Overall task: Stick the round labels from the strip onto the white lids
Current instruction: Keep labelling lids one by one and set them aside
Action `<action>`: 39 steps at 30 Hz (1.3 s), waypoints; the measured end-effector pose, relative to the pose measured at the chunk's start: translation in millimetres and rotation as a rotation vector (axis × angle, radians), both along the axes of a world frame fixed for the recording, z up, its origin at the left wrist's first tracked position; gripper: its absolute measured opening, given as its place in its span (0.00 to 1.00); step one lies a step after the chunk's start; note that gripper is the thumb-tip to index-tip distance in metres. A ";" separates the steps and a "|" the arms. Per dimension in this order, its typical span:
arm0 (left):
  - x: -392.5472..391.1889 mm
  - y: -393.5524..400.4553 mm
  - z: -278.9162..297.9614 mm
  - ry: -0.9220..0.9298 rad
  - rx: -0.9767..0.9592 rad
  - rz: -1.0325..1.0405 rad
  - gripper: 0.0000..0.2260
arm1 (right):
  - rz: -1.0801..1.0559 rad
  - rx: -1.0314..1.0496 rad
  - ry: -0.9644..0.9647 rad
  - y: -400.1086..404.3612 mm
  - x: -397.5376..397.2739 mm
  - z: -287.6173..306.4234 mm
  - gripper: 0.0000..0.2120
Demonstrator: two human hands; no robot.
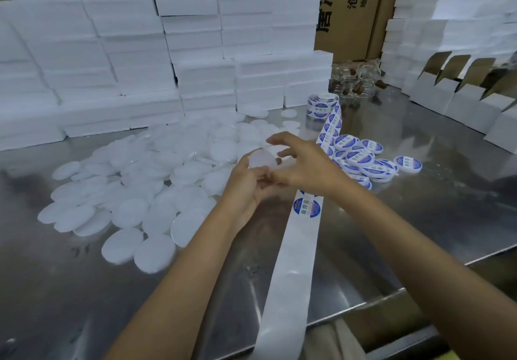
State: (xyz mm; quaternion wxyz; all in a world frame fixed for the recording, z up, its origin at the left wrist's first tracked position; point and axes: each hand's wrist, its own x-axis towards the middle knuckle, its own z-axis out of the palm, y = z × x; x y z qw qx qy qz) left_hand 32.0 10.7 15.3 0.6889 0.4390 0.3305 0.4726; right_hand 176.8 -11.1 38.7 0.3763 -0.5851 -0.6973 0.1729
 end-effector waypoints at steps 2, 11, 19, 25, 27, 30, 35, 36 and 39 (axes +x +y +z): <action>-3.8 -6.9 -1.1 0.008 0.002 0.026 0.21 | -0.091 -0.008 -0.026 -11.6 9.3 -3.8 0.21; -12.1 -6.3 -7.5 0.066 -0.007 0.017 0.20 | -0.074 -0.139 -0.143 -39.1 16.8 -45.1 0.13; -18.0 2.8 -8.8 0.152 0.013 0.052 0.23 | -0.064 -0.094 -0.016 -26.9 -20.7 -51.5 0.15; -19.0 4.7 -9.4 0.229 0.072 0.055 0.24 | -0.080 -0.077 -0.028 -24.0 -22.3 -51.7 0.13; -18.4 4.8 -9.6 0.292 0.117 0.060 0.25 | -0.091 -0.057 -0.036 -24.7 -23.6 -54.2 0.12; -18.2 5.7 -9.2 0.363 0.179 0.052 0.25 | -0.109 -0.020 -0.046 -25.1 -25.5 -57.2 0.14; -18.6 5.4 -10.9 0.436 0.223 0.060 0.25 | -0.082 0.023 -0.087 -25.2 -25.1 -60.4 0.07; -18.8 5.5 -11.3 0.440 0.223 0.061 0.25 | -0.076 0.024 -0.091 -24.9 -24.8 -60.6 0.07; -19.2 7.0 -11.8 0.455 0.217 0.065 0.25 | -0.080 -0.003 -0.093 -23.3 -25.0 -59.6 0.06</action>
